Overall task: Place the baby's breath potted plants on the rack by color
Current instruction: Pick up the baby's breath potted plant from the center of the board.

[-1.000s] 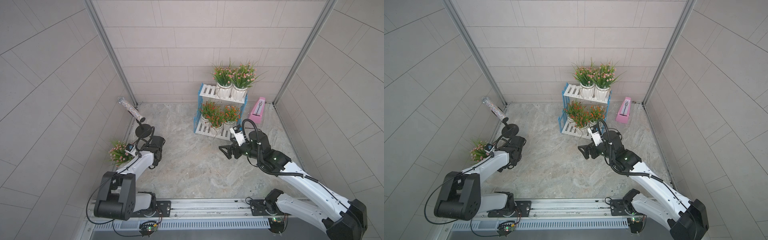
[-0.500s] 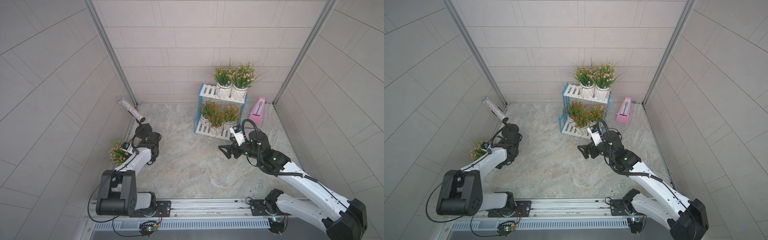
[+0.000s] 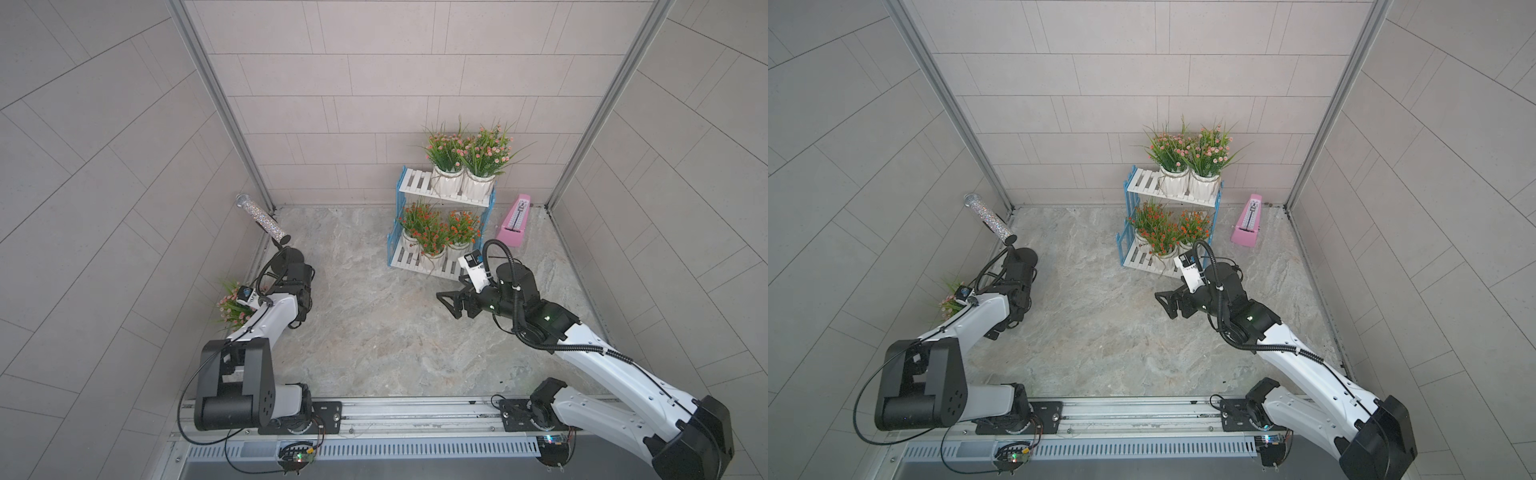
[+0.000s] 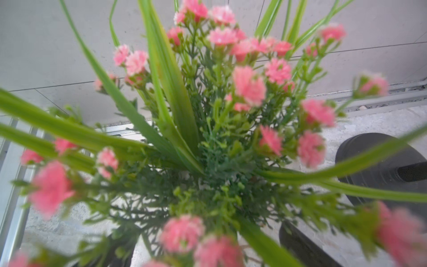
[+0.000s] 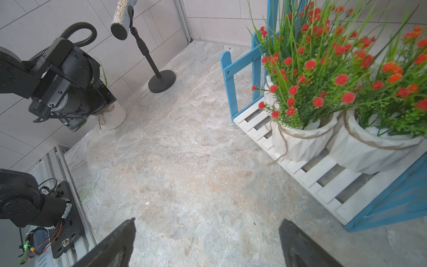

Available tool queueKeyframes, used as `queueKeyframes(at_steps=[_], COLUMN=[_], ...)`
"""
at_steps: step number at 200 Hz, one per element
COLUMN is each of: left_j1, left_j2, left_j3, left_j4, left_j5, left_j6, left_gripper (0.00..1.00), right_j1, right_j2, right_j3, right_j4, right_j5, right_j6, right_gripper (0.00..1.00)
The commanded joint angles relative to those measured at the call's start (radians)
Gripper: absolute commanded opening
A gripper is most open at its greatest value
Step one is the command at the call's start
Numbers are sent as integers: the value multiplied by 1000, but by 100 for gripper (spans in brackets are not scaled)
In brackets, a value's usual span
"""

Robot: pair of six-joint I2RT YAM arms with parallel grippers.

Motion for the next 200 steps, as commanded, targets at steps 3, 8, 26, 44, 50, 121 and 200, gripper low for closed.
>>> queueKeyframes(at_steps=[3, 8, 26, 44, 50, 121, 200], left_j1=[21, 24, 36, 49, 52, 84, 127], left_j2=[16, 19, 34, 49, 54, 80, 98], left_j3=[26, 28, 36, 47, 52, 91, 93], left_j4=[-23, -22, -17, -12, -11, -11, 9], left_j5=[-13, -12, 1, 8, 12, 26, 58], left_j6=[9, 9, 21, 32, 36, 68, 90], left_gripper=[100, 100, 100, 100, 100, 100, 100], right_j1=[5, 4, 5, 4, 5, 4, 4], right_j2=[-2, -1, -4, -6, -5, 1, 15], right_j3=[-18, -18, -18, -21, -22, -33, -29], right_j4=[28, 28, 26, 28, 28, 25, 32], right_j5=[-11, -11, -12, -15, -16, -19, -28], right_j6=[-13, -12, -16, -16, -17, -30, -33], right_gripper=[99, 99, 99, 99, 99, 99, 99])
